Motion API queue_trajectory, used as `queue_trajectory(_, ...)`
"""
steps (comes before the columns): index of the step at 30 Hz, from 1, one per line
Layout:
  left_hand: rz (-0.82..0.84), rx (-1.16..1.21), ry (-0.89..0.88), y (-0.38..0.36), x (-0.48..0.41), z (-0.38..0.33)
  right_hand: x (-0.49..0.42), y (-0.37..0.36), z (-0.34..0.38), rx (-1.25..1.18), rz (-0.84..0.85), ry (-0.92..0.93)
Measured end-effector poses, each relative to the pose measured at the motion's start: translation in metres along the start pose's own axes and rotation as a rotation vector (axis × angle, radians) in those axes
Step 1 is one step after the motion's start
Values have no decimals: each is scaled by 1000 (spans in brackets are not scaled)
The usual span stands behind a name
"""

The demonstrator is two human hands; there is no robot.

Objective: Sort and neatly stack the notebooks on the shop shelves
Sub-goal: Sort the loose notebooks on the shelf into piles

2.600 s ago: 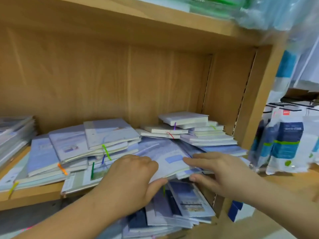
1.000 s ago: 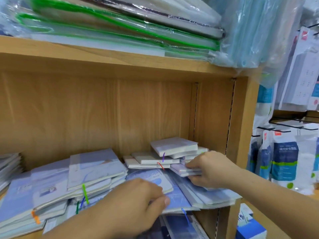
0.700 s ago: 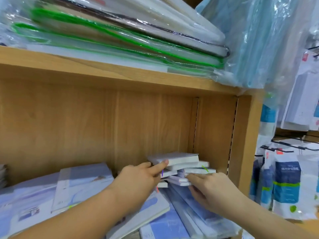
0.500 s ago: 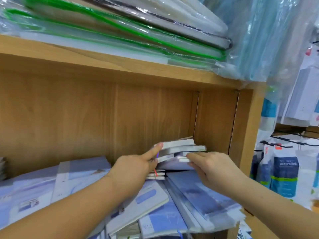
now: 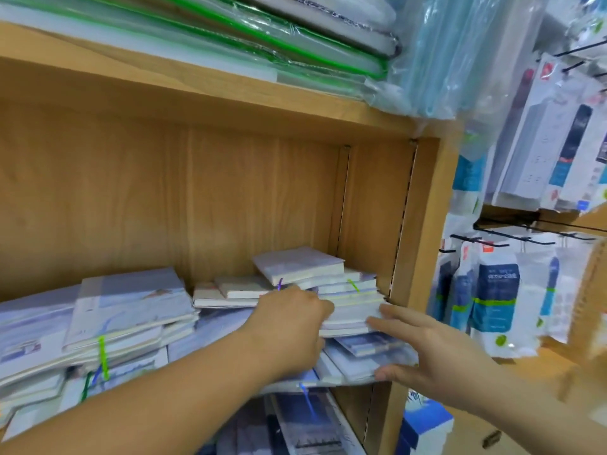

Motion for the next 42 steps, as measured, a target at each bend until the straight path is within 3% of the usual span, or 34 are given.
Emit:
queue_trajectory(4, 20, -155, -15, -4, -11, -12, 0, -8, 7, 195, -120, 13)
queue_trajectory(12, -168, -142, 181, 41, -5, 22, -8, -3, 14, 224, -425, -58)
queue_trajectory(17, -107, -99, 107, 26, 25, -3, -11, -2, 7, 158, -509, -99)
queue_trajectory(21, 92, -78, -40, -11, 54, -36, -10, -10, 14, 270, -463, 35)
queue_trajectory(23, 106, -22, -26, -17, 64, -31, -2, -25, 16, 293, -312, 128)
queue_trajectory(25, 79, 81, 15, -15, 68, -17, 4, -34, 10, 260, -161, 109)
queue_trajectory(29, 15, 115, 65, -6, 75, 8, 8, -28, 23, 189, -211, 129)
queue_trajectory(33, 5, 68, 113, -7, 85, 38, -7, -29, 63, 183, -136, 242)
queue_trajectory(37, 171, 293, 154, -31, 102, 63, -23, -14, 66, 189, -180, 299)
queue_trajectory(42, 95, 432, 372, -6, 86, 59, -31, -4, 74, 194, -270, 310)
Point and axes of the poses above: each hand's wrist, its own x-axis away from the middle knuckle, its own y-axis out of the back of the hand, z = x × y, the point moved 7 cm from there along -x, towards the middle knuckle, and after that the axes turned 6 degrees about -x, right-handed, at the moved point
